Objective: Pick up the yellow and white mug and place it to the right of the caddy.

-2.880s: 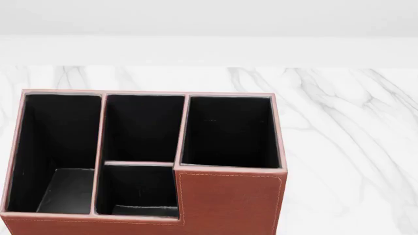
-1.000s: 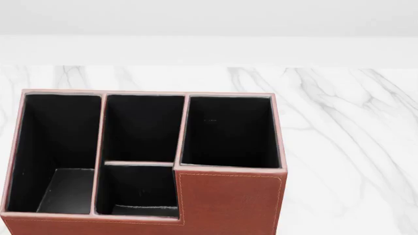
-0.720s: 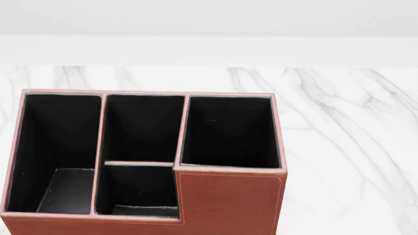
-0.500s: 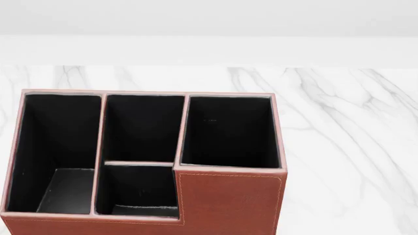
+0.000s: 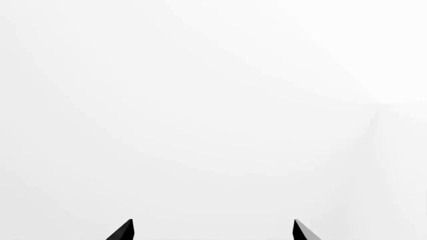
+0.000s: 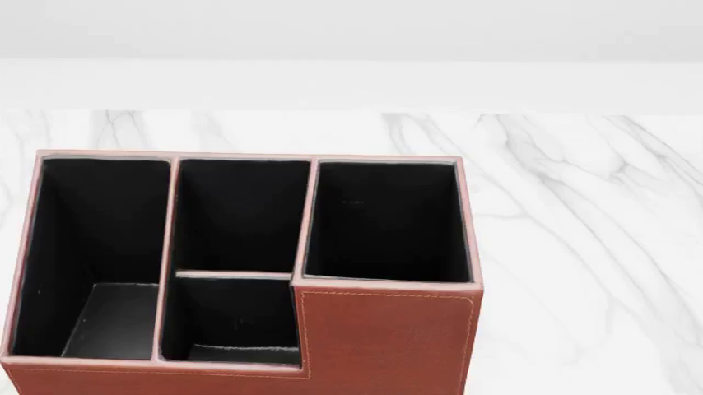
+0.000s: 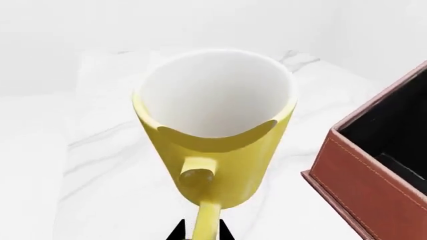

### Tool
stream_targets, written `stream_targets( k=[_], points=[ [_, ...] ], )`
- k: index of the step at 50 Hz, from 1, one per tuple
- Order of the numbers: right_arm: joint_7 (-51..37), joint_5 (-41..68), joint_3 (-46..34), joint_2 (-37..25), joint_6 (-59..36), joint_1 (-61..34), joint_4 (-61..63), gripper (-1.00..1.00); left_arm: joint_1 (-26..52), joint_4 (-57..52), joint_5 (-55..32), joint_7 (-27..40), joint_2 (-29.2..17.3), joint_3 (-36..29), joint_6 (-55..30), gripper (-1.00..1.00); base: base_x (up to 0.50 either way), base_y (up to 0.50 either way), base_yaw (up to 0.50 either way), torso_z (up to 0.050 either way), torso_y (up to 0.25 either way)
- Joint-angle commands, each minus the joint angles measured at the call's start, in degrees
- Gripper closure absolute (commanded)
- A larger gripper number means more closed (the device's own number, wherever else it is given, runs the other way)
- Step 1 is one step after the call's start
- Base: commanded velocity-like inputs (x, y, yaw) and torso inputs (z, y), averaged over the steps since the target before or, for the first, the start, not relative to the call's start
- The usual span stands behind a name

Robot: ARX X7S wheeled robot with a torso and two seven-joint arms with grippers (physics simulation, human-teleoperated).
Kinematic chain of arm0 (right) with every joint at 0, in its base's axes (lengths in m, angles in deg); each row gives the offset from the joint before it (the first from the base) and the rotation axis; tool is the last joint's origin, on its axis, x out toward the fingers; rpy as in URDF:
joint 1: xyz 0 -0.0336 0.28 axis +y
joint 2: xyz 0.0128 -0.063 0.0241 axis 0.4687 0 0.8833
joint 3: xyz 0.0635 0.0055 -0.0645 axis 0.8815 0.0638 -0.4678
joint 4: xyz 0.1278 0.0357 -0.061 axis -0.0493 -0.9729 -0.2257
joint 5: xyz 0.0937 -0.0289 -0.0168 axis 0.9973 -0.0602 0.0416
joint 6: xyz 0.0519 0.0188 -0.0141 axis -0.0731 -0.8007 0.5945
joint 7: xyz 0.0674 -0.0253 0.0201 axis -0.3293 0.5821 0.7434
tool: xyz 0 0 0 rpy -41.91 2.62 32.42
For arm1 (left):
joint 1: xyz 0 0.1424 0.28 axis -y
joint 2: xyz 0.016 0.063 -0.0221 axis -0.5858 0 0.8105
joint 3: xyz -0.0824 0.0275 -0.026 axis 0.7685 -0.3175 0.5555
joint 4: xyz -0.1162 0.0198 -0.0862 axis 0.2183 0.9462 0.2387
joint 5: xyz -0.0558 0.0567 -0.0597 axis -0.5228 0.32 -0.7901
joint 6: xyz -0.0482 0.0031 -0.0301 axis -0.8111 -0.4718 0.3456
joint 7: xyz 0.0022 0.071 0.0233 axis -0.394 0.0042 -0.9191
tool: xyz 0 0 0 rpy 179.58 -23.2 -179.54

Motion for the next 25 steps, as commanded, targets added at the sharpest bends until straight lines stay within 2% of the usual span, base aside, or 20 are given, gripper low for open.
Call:
stream_targets(
  k=[1, 12, 25],
  points=[
    [-6.46, -2.09, 1.9, -2.12, -3.93, -3.43, 12.61, 1.0, 0.63, 0.0, -0.26, 0.0, -0.25, -0.39, -0.33, -1.0, 0.0, 0.0, 0.0, 0.0, 0.0],
    [-14.62, -2.12, 4.09, -2.83, -9.55, -7.35, 25.71, 1.0, 1.09, 0.0, -0.44, 0.0, -0.74, -0.57, -0.6, -1.0, 0.0, 0.0, 0.0, 0.0, 0.001],
    [-23.29, -0.44, 6.73, -1.63, -16.78, -11.35, 35.69, 1.0, 1.1, 0.0, -0.68, 0.0, -1.08, -0.45, -0.77, -1.0, 0.0, 0.0, 0.0, 0.0, 0.0]
  ],
)
